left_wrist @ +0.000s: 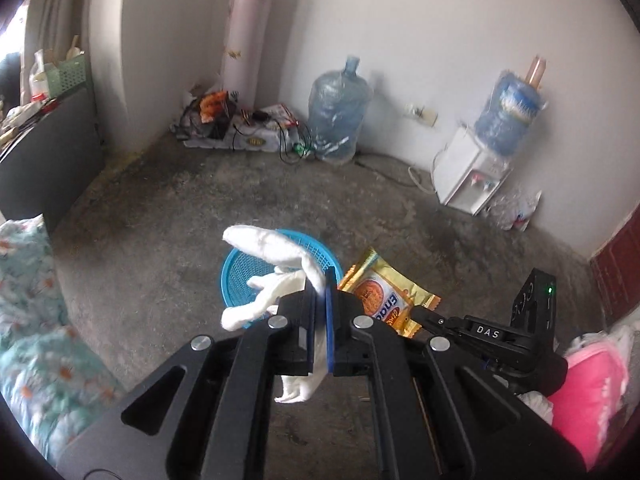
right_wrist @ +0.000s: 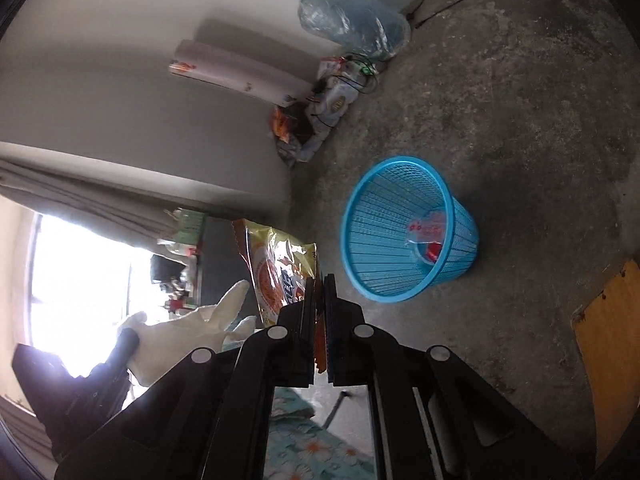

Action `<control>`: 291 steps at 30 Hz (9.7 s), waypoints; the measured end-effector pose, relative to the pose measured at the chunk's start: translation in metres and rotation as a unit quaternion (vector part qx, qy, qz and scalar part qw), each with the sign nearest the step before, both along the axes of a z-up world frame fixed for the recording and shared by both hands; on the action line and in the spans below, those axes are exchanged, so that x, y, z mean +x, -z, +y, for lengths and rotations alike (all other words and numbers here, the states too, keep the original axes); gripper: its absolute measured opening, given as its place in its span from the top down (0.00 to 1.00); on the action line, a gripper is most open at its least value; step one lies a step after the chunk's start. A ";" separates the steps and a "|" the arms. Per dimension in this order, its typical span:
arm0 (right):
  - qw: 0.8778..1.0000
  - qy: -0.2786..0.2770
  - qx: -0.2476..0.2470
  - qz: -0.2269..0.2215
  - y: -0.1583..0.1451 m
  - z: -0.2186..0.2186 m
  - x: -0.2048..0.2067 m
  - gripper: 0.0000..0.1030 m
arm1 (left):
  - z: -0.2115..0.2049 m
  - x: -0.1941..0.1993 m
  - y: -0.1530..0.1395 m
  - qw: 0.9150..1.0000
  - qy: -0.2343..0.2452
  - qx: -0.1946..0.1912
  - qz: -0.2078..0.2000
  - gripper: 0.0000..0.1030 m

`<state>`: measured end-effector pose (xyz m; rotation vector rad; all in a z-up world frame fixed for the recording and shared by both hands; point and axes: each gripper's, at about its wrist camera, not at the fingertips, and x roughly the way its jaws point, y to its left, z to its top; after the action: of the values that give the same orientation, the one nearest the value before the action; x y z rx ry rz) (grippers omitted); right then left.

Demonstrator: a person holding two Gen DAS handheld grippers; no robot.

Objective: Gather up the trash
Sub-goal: 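Open both grippers above the blue wastebasket to drop the cloth and bag, then move both grippers back over the bed, then grasp the crumpled tan paper with the right gripper, then grasp the blue printed card with the left gripper while the right gripper holds the tan paper, then carry the blue card and tan paper toward the blue wastebasket, then open both grippers above the wastebasket to drop the card and paper, then move both grippers back over the bed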

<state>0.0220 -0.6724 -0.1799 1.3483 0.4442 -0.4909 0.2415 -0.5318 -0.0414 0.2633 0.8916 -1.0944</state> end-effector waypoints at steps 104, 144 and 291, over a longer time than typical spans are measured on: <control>0.763 -0.607 -0.221 -0.032 -0.184 0.474 0.210 0.43 | 0.624 -0.102 -0.059 0.902 -0.411 -0.127 -0.024 0.22; 0.806 -0.546 -0.228 -0.024 -0.191 0.412 0.206 0.95 | 0.518 0.049 -0.069 0.985 -0.057 0.158 -0.032 0.18; 0.799 -0.543 -0.257 -0.035 -0.190 0.472 0.042 0.07 | 0.609 -0.192 -0.090 0.912 -0.390 -0.085 -0.094 0.17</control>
<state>0.0644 -0.2009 0.0105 0.4185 0.8596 0.3935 0.0494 0.0771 0.0488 -0.1348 0.6264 -0.3814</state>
